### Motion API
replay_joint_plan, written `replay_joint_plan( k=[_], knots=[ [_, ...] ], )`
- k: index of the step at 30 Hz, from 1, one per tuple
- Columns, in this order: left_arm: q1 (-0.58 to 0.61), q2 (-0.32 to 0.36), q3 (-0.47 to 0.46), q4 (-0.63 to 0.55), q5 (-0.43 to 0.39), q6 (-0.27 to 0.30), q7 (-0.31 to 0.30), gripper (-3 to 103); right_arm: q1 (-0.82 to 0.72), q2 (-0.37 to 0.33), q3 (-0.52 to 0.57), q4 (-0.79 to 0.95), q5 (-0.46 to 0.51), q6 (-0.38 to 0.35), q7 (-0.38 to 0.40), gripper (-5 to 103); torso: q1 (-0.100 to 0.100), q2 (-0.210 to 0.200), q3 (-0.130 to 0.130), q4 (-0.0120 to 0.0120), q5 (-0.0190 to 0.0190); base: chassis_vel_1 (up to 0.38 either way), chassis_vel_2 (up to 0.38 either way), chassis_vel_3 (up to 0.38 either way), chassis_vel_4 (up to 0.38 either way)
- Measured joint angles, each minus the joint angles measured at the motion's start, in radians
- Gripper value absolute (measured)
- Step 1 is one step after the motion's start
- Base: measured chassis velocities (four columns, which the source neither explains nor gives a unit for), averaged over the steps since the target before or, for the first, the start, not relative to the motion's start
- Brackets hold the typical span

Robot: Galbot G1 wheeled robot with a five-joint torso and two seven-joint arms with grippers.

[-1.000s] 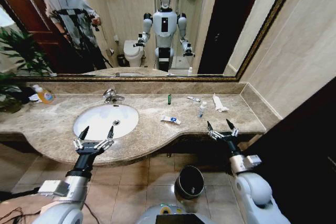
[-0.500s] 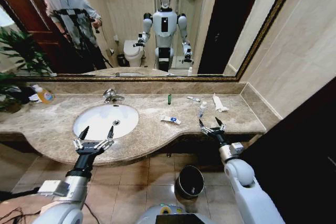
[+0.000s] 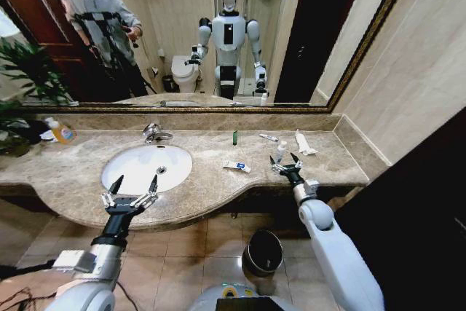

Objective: Pick up the trash from the sink and place it in the trash bin.

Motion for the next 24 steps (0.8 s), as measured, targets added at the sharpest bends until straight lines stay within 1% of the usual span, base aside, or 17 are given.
replay_joint_plan(
  k=[9, 10, 11, 14, 15, 18, 20, 21, 23, 24],
  knots=[
    [0.0, 0.0, 0.0, 0.0, 0.0, 0.0, 0.0, 100, 0.068, 0.002, -0.025, -0.068, 0.0, 0.013, 0.0, 101, 0.0, 0.0, 0.0, 0.0, -0.0001, 0.0, 0.0, 0.0, 0.0],
    [0.0, 0.0, 0.0, 0.0, 0.0, 0.0, 0.0, 100, 0.073, 0.001, -0.024, -0.077, 0.0, 0.019, -0.001, 97, 0.0, 0.0, 0.0, 0.0, -0.0001, 0.0, 0.0, 0.0, 0.0],
    [0.0, 0.0, 0.0, 0.0, 0.0, 0.0, 0.0, 100, 0.073, 0.001, -0.024, -0.077, 0.0, 0.019, -0.001, 97, 0.0, 0.0, 0.0, 0.0, -0.0001, 0.0, 0.0, 0.0, 0.0],
    [0.0, 0.0, 0.0, 0.0, 0.0, 0.0, 0.0, 100, 0.075, 0.0, -0.019, -0.085, 0.001, 0.032, -0.002, 86, 0.0, 0.0, 0.0, -0.0001, -0.0001, 0.0, 0.0, 0.0, 0.0],
    [0.0, 0.0, 0.0, 0.0, 0.0, 0.0, 0.0, 100, 0.075, 0.0, -0.019, -0.085, 0.001, 0.032, -0.002, 86, 0.0, 0.0, 0.0, -0.0001, -0.0001, 0.0, 0.0, 0.0, 0.0],
    [0.0, 0.0, 0.0, 0.0, 0.0, 0.0, 0.0, 100, 0.07, -0.005, -0.011, -0.084, 0.004, 0.037, -0.007, 73, 0.0, 0.0, 0.0, -0.0001, -0.0001, 0.0, 0.0, 0.0, 0.0],
    [0.0, 0.0, 0.0, 0.0, 0.0, 0.0, 0.0, 100, 0.068, -0.006, -0.009, -0.083, 0.005, 0.038, -0.009, 73, 0.0, 0.0, 0.0, -0.0001, -0.0001, 0.0, 0.0, 0.0, 0.0],
    [0.0, 0.0, 0.0, 0.0, 0.0, 0.0, 0.0, 100, 0.062, -0.008, -0.004, -0.081, 0.006, 0.039, -0.013, 65, 0.0, 0.0, 0.0, -0.0001, -0.0001, 0.0, 0.0, 0.0, 0.0],
    [0.0, 0.0, 0.0, 0.0, 0.0, 0.0, 0.0, 100, 0.058, -0.009, -0.001, -0.079, 0.007, 0.041, -0.015, 65, 0.0, 0.0, 0.0, -0.0001, -0.0001, 0.0, 0.0, 0.0, 0.0],
    [0.0, 0.0, 0.0, 0.0, 0.0, 0.0, 0.0, 100, 0.056, -0.01, 0.001, -0.078, 0.007, 0.041, -0.016, 61, 0.0, 0.0, 0.0, -0.0001, -0.0001, 0.0, 0.0, 0.0, 0.0]
  ],
)
